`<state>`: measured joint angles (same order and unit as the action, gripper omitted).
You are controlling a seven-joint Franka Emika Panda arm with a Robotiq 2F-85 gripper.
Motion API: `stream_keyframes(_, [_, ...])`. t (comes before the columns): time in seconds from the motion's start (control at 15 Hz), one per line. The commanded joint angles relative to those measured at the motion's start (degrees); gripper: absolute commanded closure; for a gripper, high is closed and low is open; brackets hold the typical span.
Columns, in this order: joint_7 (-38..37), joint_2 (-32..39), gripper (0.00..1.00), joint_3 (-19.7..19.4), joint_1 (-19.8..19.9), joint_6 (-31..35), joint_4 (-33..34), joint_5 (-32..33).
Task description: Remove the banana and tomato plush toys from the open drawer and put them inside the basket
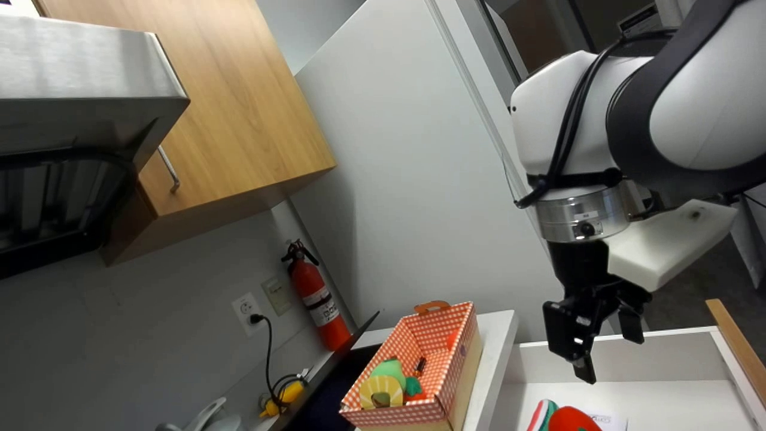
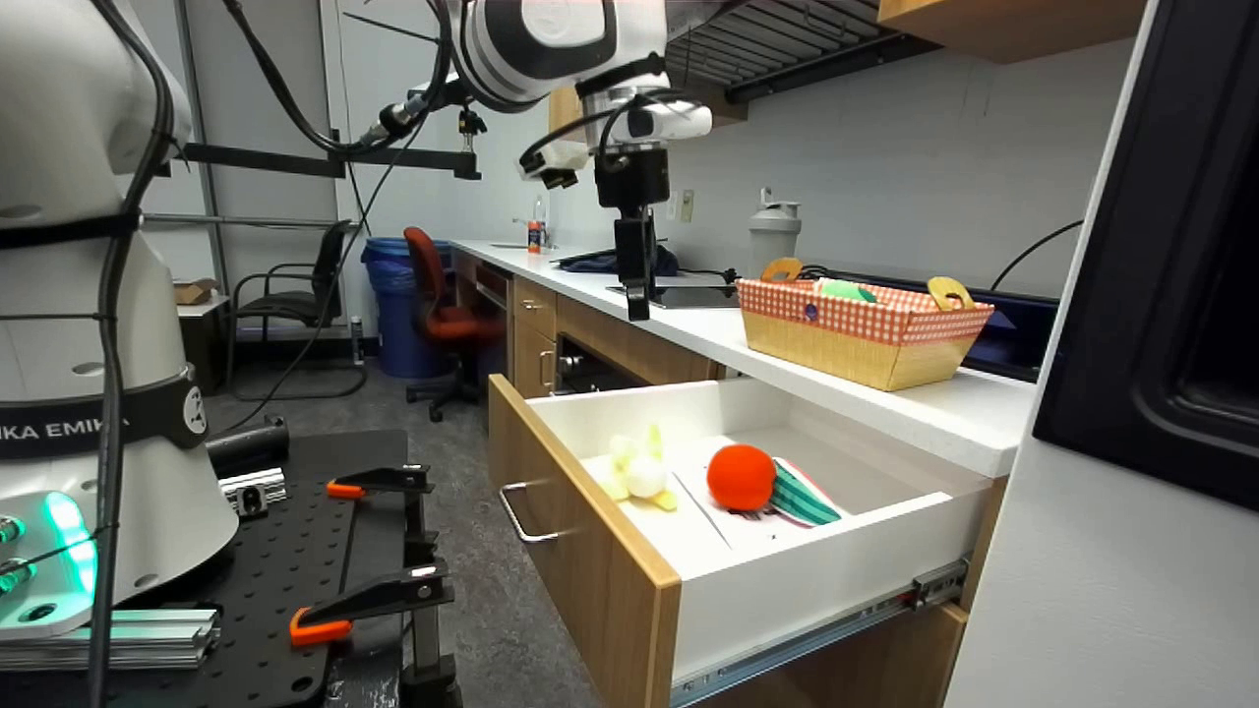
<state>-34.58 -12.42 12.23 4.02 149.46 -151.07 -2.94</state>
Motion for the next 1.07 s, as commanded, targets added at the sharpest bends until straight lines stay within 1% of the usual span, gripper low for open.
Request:
stream_keyframes(0.0, [-7.8,6.4,0.0,-0.5,0.5,5.9,1.0,3.8])
stream_keyframes(0.2, [-14.3,10.2,0.0,-1.6,-0.1,9.4,1.1,6.4])
stream_keyframes(0.6, [-24.0,15.5,0.0,-6.4,-2.1,14.4,1.0,11.9])
stream_keyframes(0.8, [-30.5,18.9,0.0,-8.8,-4.4,17.8,1.7,16.3])
stream_keyframes(0.87, [-33.5,20.5,0.0,-7.3,-3.3,19.2,2.0,18.5])
stream_keyframes(1.0, [-39.0,23.1,0.0,-8.6,-5.3,21.0,2.7,23.3])
